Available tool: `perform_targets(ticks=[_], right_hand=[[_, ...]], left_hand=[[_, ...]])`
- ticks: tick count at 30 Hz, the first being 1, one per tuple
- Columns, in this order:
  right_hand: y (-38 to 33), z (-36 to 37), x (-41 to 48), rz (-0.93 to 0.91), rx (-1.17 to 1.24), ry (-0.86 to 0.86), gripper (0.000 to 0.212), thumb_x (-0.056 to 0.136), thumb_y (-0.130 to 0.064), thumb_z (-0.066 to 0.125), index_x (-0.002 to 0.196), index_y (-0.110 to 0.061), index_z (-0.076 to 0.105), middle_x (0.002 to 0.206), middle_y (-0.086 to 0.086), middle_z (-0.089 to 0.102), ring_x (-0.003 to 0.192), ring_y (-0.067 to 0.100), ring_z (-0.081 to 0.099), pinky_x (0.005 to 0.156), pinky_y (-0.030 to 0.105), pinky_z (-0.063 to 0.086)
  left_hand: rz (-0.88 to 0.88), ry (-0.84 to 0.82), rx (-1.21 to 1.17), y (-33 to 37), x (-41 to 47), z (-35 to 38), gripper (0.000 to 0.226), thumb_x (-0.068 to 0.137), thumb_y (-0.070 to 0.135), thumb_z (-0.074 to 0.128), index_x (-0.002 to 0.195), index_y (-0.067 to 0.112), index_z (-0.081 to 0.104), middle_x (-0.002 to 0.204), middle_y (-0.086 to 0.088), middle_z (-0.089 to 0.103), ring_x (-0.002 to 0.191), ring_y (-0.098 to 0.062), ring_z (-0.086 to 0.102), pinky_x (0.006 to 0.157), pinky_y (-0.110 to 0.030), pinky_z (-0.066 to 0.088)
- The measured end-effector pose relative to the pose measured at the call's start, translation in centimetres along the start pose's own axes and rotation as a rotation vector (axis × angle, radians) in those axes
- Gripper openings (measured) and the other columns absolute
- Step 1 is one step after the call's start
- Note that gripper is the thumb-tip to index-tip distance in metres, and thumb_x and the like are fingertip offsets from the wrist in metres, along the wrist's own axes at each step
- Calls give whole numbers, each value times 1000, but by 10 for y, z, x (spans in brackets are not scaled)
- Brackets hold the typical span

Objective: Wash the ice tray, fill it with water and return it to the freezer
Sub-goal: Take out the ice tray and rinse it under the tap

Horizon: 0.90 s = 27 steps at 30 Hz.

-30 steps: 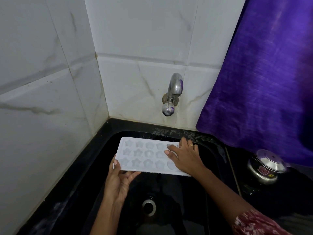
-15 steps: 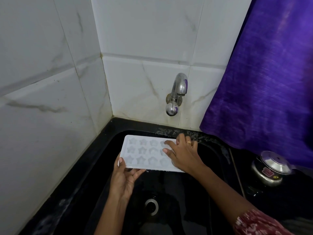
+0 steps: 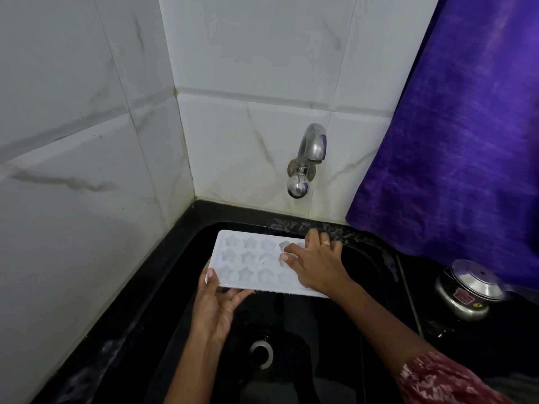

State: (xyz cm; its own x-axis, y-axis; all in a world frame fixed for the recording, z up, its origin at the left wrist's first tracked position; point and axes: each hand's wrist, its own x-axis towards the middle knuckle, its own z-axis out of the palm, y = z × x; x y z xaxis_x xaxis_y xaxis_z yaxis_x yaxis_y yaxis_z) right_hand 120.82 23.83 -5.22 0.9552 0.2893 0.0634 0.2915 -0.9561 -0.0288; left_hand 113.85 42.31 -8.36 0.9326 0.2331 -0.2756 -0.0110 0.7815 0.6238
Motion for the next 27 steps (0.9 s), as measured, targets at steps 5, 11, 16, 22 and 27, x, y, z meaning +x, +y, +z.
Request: perform_targets(ticks=[5,11,16,22,27], right_hand=[[-3,0,-2,10,-29,28,80,73,-63,-11,122,-41,48,120,5,37,106,23,37,87,40,28],[-5,-2,-1,30,67,-67,44,94,-56,21,130,-42,42,124,5,33,114,23,33,96,42,24],[-1,1,-4,10,95,-88,41,94,-56,23,130,-44,40,123,4,33,115,24,32,96,42,24],[-1,-3,-2,11,-1,-47,41,96,-51,24,131,-39,41,126,7,34,114,26,35,95,42,27],[-13,-8,-1,-25,40,129,41,96,-49,26,129,-32,43,121,7,41,110,25,39,90,41,27]], left_hand=[[-9,-5,17,-1,-2,0,35,98,29,37,129,16,47,112,-7,65,95,-28,68,66,-45,59],[-5,-3,44,0,-2,2,36,98,29,36,130,16,45,114,-7,64,102,-31,63,66,-44,59],[14,-9,55,0,1,2,33,98,30,37,125,18,49,113,-6,64,92,-27,69,63,-43,59],[-12,6,26,-2,-2,5,28,99,29,36,121,20,51,113,-6,64,99,-29,65,68,-45,59],[4,6,30,-2,-2,6,36,99,29,37,131,16,45,119,-8,61,99,-28,65,70,-44,59]])
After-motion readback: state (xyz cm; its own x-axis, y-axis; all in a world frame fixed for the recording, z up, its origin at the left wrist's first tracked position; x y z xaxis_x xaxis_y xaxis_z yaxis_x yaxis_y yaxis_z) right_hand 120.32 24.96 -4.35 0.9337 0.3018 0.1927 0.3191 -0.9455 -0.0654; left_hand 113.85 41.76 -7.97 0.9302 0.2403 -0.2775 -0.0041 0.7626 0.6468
